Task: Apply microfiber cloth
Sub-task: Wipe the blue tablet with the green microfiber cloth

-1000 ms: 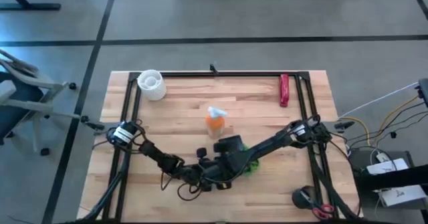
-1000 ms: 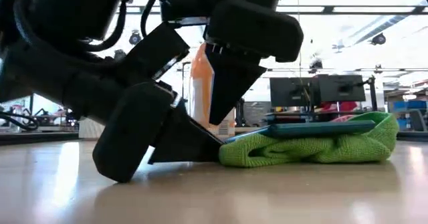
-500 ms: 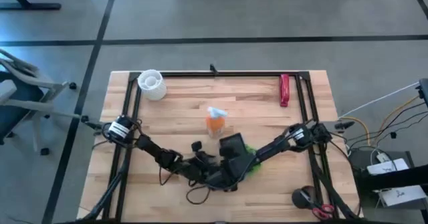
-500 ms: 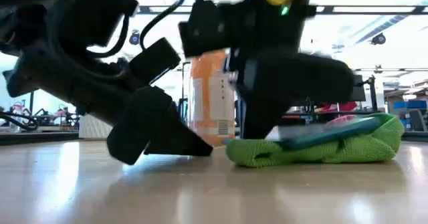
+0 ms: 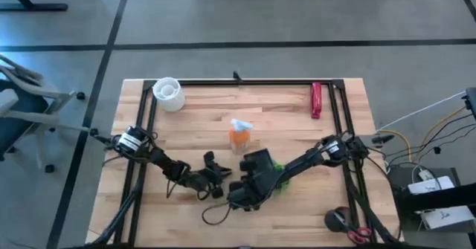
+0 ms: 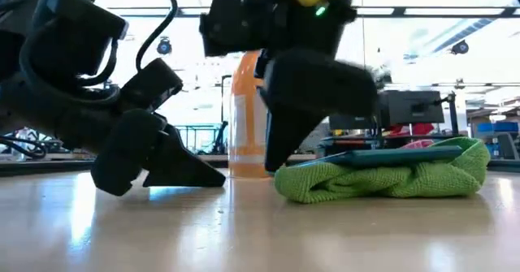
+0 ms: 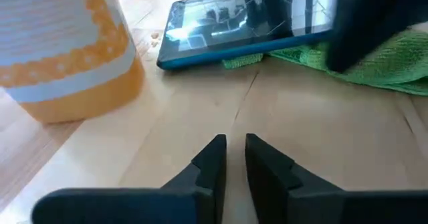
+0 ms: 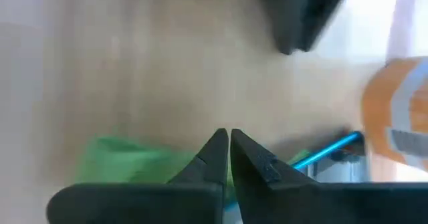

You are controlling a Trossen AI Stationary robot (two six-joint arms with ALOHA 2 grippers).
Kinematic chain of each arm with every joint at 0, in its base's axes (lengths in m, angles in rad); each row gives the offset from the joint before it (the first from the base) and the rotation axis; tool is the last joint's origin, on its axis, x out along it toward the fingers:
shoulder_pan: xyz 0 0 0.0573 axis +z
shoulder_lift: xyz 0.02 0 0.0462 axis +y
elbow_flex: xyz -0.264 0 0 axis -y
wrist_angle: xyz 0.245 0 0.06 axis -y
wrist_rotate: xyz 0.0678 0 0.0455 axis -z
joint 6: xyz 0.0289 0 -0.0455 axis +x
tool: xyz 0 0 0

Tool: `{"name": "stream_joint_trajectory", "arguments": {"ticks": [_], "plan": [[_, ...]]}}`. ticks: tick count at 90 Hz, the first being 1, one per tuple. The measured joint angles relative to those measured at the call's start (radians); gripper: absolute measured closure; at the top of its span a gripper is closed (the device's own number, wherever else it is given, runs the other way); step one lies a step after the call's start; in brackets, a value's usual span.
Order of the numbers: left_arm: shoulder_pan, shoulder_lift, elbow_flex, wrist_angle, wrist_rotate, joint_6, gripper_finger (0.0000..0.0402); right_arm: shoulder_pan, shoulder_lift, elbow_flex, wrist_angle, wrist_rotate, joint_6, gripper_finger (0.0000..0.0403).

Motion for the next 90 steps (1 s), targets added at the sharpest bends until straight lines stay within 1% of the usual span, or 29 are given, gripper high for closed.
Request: {"name": "stream_joint_trajectory", "arguments": {"ticks": [5, 13, 18, 24, 33, 41, 55, 74, 81, 90], "plan": [[0.0, 0.003, 0.0, 0.004, -0.003, -0.003, 0.0365, -0.02, 0.0, 0.0, -0.002, -0.027, -0.017, 0.0403], [0.0, 0.005, 0.0, 0.006, -0.005, -0.005, 0.0364, -0.047, -0.002, 0.0, -0.031, -0.104, -0.018, 0.0403], [0.0, 0.005, 0.0, 0.006, -0.005, -0.006, 0.0363, -0.06, -0.002, -0.003, -0.059, -0.122, -0.004, 0.0403], [0.0, 0.005, 0.0, 0.006, -0.006, -0.006, 0.0363, -0.068, -0.002, -0.005, -0.106, -0.114, 0.014, 0.0403], [0.0, 0.005, 0.0, 0.006, -0.006, -0.006, 0.0366, -0.068, -0.014, -0.006, -0.205, -0.063, 0.054, 0.0403], [0.0, 0.005, 0.001, 0.002, -0.006, -0.006, 0.0369, -0.059, -0.033, -0.006, -0.288, -0.04, 0.108, 0.0403], [0.001, 0.005, 0.001, 0.001, -0.006, -0.006, 0.0368, -0.04, -0.05, -0.009, -0.414, -0.034, 0.184, 0.0403], [0.001, 0.005, 0.002, 0.002, -0.007, -0.01, 0.0372, 0.004, -0.08, -0.021, -0.394, -0.029, 0.22, 0.0403], [0.002, 0.005, 0.004, 0.007, -0.007, -0.004, 0.0371, 0.012, -0.091, -0.022, -0.326, 0.0, 0.192, 0.0403], [0.004, 0.005, 0.014, 0.002, -0.008, -0.002, 0.0371, -0.005, -0.091, -0.026, -0.266, 0.003, 0.14, 0.0403]]}}
